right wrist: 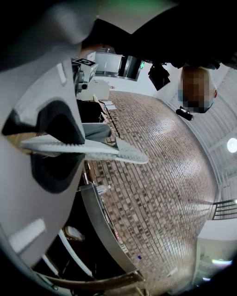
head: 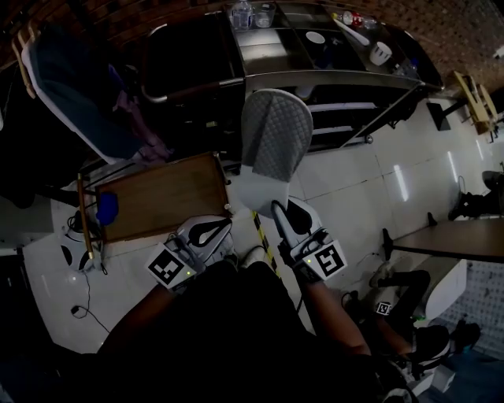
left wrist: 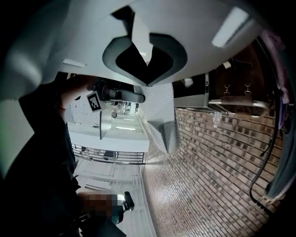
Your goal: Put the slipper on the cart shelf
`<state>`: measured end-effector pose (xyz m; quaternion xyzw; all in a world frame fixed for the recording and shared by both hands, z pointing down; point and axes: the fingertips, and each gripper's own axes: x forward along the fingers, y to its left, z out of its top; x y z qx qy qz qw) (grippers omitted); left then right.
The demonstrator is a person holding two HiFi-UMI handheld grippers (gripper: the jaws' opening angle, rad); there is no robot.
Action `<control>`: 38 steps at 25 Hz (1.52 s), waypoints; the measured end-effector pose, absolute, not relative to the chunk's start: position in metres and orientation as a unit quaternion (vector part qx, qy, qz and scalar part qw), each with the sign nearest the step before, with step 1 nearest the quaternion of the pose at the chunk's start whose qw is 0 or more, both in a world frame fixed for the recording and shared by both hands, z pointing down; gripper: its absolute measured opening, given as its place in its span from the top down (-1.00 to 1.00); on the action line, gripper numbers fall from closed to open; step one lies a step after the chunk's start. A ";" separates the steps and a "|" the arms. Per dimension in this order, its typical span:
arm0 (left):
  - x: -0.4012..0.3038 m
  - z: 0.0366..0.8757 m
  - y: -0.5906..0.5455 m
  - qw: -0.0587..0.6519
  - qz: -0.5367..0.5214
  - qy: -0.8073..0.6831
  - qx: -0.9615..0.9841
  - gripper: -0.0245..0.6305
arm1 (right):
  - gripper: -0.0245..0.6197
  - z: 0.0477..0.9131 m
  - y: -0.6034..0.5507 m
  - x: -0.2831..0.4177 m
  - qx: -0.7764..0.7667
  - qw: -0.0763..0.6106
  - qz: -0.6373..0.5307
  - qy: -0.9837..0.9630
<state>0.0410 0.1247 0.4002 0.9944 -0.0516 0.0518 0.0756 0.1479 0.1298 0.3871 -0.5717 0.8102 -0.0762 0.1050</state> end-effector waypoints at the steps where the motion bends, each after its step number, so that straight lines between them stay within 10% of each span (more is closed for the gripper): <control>1: 0.043 0.403 0.121 0.074 0.053 -0.047 0.995 0.91 | 0.73 0.388 0.126 0.149 -0.574 0.104 -0.077 0.809; 21: 0.080 0.413 0.063 0.102 0.020 -0.017 0.994 0.91 | 0.73 0.390 0.076 0.174 -0.601 0.075 -0.089 0.791; 38: 0.246 0.415 0.078 0.057 0.067 -0.135 0.987 0.91 | 0.73 0.458 0.076 0.307 -0.443 0.119 -0.210 0.863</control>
